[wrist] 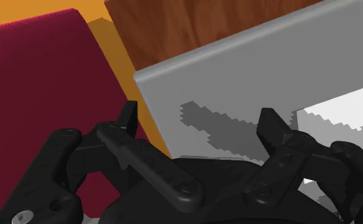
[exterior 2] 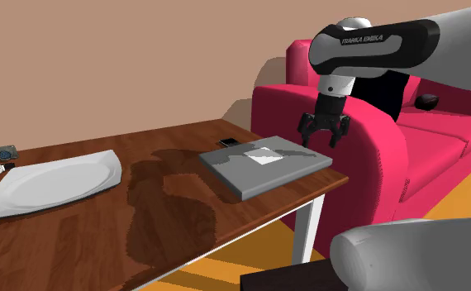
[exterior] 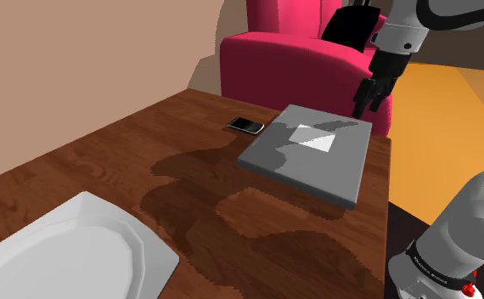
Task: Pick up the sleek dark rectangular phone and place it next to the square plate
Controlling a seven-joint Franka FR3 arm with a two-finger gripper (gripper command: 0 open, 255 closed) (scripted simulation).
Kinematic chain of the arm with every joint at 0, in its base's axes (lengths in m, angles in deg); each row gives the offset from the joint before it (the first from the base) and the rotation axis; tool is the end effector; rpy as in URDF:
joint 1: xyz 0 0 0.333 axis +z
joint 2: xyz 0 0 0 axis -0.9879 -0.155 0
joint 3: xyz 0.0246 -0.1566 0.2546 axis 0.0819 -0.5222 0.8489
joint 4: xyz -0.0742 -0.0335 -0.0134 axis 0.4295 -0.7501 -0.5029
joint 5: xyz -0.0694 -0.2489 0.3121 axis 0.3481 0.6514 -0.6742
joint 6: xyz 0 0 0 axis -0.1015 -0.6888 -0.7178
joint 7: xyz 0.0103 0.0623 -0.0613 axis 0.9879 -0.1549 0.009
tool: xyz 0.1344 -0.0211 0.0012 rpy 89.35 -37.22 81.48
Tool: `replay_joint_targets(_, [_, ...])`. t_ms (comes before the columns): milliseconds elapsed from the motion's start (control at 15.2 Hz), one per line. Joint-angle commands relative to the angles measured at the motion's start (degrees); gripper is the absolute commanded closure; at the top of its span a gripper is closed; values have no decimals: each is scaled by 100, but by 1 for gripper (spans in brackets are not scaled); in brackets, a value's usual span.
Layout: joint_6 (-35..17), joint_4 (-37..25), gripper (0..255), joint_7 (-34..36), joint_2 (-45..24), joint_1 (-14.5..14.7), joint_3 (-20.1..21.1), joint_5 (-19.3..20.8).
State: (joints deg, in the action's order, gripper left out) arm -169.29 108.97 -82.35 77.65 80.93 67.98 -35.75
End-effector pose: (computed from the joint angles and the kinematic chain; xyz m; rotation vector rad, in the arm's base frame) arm 0.3329 -0.0230 0.5428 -3.0514 0.0567 -0.0531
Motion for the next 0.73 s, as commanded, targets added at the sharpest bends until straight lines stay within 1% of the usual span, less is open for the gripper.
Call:
replay_joint_targets(0, [0, 0, 0, 0, 0, 0, 0, 0])
replay_joint_targets(330, [-376, -495, 0, 324, -874, 242, 437, -203])
replay_joint_targets(660, [-646, -1144, 0, 645, -1799, 427, 845, -285])
